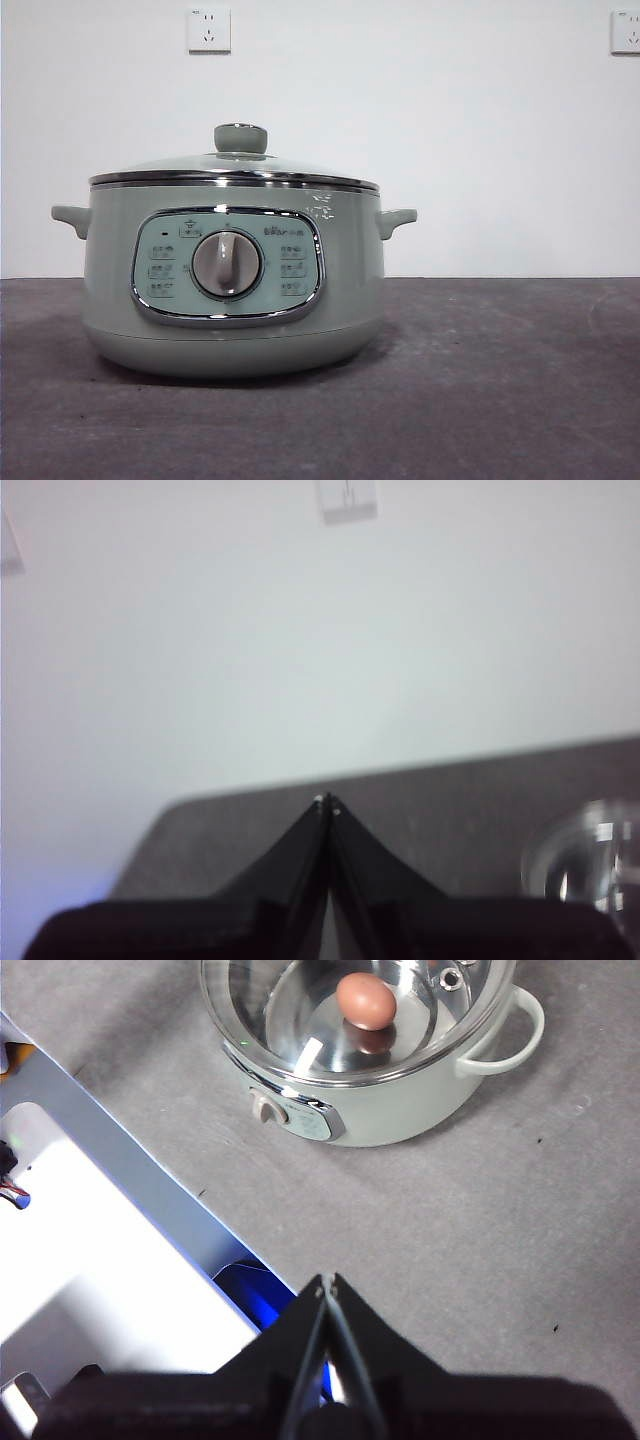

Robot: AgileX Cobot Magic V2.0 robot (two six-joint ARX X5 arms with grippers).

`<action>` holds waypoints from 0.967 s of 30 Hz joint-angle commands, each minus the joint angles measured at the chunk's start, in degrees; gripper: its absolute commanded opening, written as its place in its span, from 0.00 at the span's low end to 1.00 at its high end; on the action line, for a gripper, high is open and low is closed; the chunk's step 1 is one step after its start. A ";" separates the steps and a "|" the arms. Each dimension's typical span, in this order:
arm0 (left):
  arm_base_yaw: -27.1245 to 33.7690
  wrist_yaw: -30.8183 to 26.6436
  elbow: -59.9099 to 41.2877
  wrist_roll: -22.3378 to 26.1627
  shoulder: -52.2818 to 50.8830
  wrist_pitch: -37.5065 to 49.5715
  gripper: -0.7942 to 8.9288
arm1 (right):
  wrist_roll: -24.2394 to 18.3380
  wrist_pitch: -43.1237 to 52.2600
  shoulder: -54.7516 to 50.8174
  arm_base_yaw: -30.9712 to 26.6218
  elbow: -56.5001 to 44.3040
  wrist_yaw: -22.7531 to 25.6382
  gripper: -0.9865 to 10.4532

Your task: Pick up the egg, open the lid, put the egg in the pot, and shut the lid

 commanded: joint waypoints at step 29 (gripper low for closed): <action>1.20 0.37 -32.83 -5.16 -16.20 7.37 0.08 | 0.33 0.11 -0.20 0.04 0.02 0.09 0.09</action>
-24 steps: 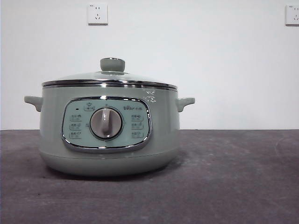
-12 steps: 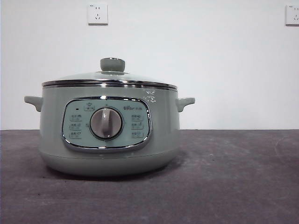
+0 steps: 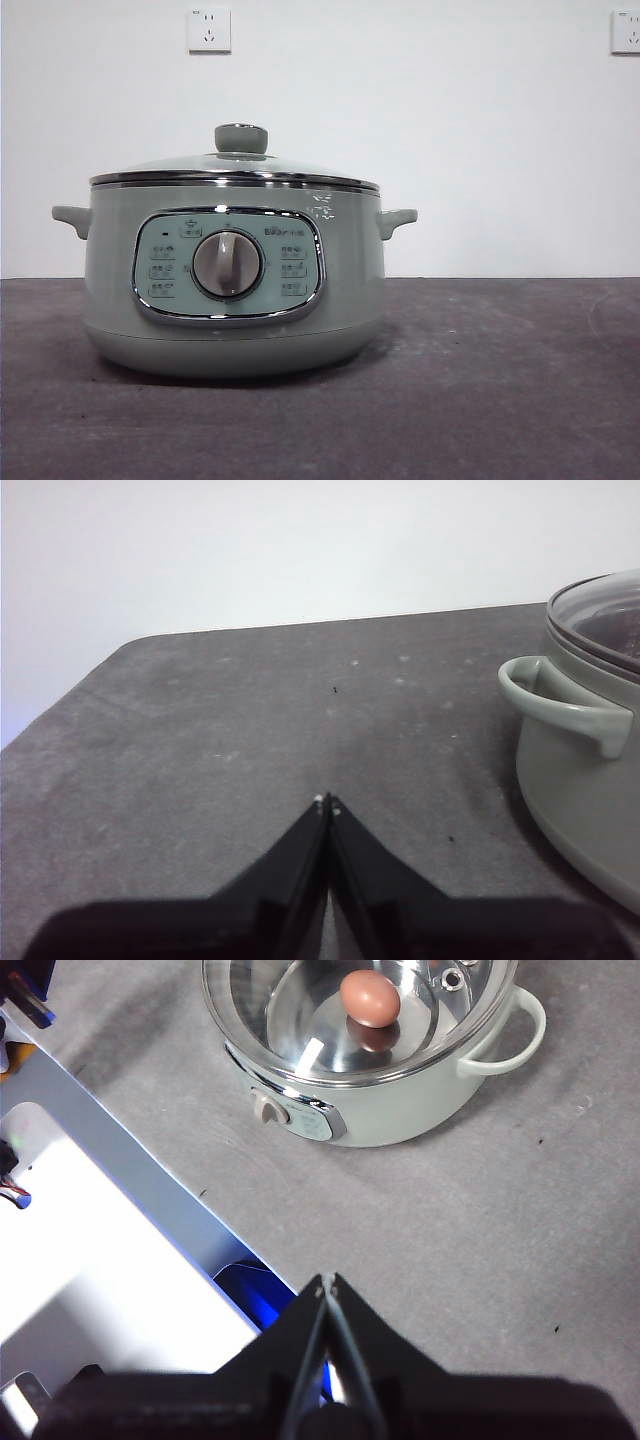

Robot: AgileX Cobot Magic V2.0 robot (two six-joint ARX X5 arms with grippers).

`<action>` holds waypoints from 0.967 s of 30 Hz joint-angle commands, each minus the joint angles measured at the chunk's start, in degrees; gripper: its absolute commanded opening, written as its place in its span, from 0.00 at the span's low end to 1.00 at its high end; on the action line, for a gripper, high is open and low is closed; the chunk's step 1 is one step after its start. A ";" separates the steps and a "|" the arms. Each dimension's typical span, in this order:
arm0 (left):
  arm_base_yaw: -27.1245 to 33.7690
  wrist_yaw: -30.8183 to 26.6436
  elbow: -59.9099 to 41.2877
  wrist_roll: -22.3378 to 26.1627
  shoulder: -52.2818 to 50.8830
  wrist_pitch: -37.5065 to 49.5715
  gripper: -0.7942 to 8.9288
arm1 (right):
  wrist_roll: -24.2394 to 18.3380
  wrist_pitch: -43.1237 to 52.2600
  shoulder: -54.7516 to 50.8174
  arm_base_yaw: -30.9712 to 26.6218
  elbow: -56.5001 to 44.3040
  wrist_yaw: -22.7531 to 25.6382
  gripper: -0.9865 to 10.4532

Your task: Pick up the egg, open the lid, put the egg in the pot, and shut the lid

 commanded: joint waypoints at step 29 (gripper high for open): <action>0.13 -0.09 -0.81 -6.80 -0.20 -4.20 0.08 | -0.37 0.13 -0.70 -0.39 0.02 0.44 0.09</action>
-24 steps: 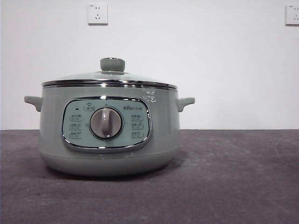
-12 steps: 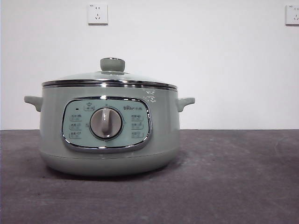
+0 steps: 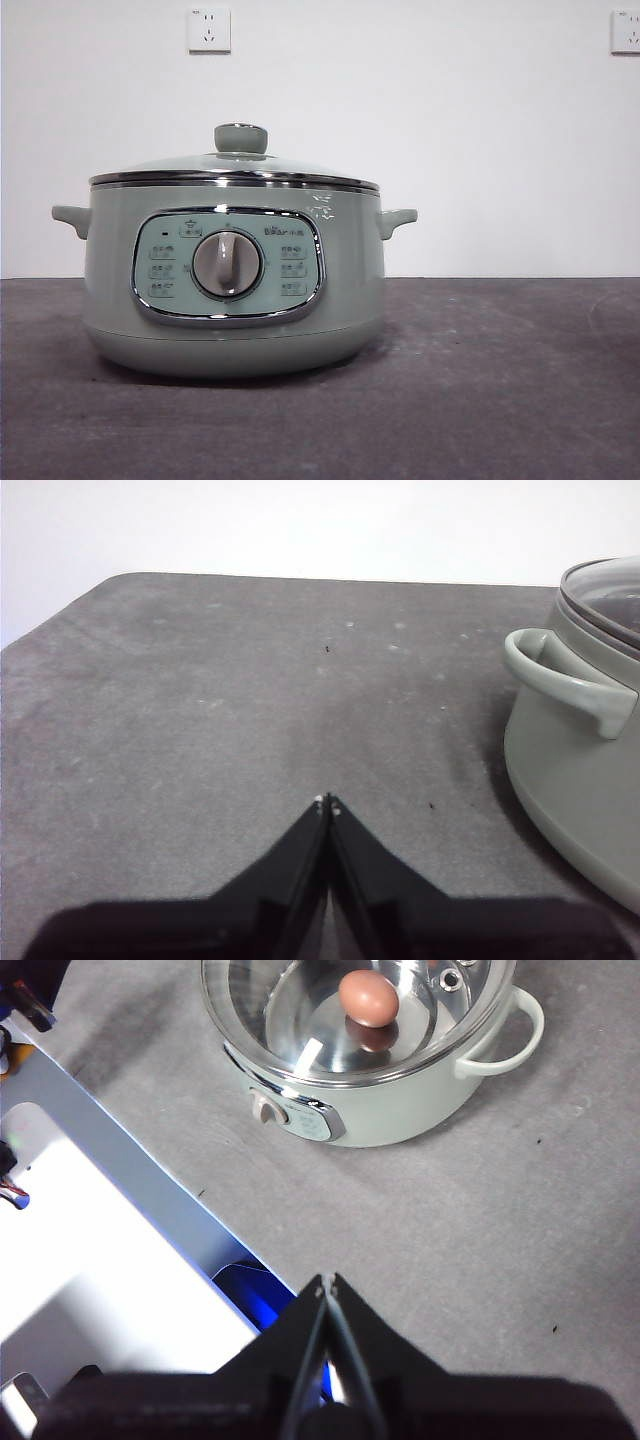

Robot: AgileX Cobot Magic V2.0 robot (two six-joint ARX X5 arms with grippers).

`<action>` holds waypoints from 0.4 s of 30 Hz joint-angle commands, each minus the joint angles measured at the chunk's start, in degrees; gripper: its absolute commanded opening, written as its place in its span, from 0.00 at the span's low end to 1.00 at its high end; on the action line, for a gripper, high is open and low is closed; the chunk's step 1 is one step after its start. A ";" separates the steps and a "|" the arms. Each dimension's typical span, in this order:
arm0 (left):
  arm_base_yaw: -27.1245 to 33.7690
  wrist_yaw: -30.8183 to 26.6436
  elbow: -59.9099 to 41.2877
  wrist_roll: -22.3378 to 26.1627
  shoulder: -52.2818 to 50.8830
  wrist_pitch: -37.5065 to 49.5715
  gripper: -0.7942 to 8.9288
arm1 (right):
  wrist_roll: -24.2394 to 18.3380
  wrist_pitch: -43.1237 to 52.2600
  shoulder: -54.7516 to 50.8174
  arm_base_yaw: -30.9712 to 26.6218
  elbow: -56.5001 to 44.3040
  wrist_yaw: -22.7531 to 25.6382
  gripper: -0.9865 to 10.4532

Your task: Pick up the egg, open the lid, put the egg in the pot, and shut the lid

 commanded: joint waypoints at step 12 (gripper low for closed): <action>0.13 -0.07 -0.81 -0.35 -0.11 0.13 0.08 | -1.84 15.41 -15.96 -23.04 -2.36 -0.33 0.09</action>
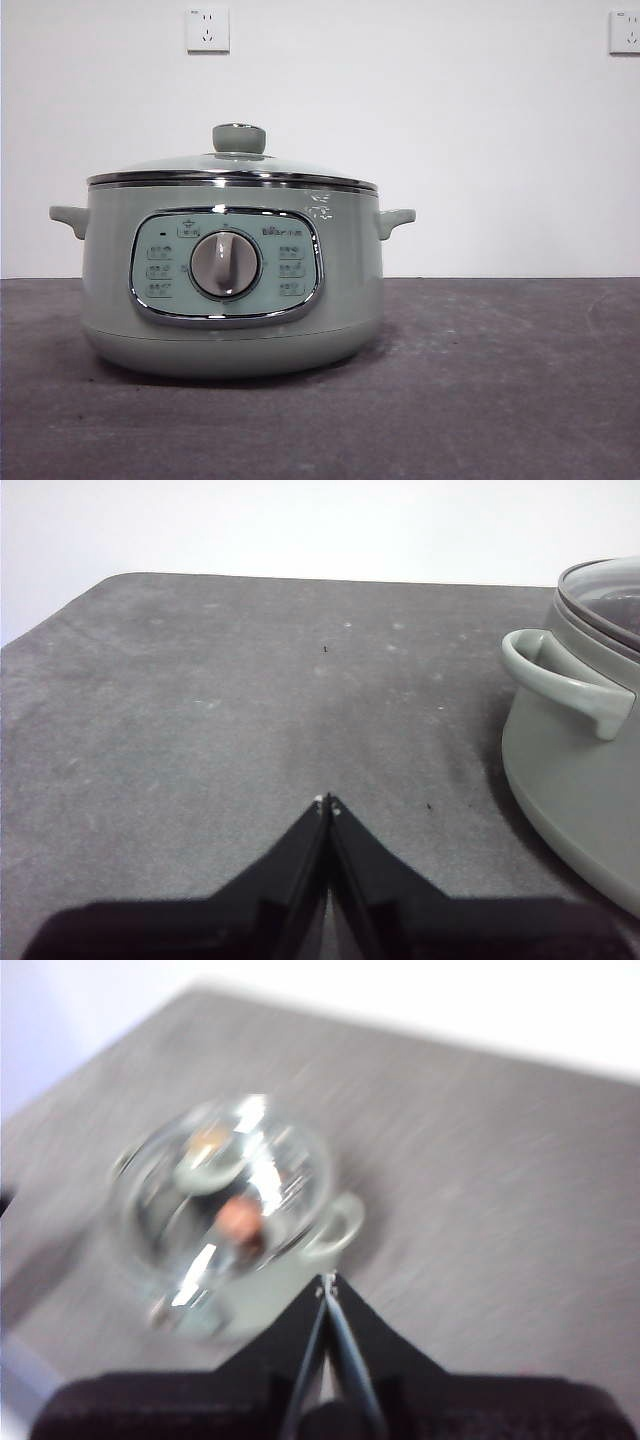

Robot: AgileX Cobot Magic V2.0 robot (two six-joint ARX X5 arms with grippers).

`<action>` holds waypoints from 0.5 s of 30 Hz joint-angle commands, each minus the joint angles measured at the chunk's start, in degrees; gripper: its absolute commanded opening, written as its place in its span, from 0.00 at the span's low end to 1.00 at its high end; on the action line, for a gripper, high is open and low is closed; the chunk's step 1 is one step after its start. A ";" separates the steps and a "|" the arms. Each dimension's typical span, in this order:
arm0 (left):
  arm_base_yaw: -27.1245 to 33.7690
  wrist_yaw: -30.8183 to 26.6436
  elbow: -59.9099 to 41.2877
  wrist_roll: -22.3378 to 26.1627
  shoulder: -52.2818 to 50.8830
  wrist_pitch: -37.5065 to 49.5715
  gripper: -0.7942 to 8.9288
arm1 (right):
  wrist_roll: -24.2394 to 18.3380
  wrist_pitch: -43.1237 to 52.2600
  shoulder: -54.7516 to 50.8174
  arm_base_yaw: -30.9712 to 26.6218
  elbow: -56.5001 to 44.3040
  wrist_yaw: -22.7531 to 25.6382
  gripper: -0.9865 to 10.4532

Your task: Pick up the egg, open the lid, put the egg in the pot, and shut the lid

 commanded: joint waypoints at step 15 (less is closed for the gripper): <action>0.13 -0.07 -0.81 -0.35 -0.11 0.13 0.08 | -0.42 40.54 -28.26 -14.93 -44.76 -0.07 0.09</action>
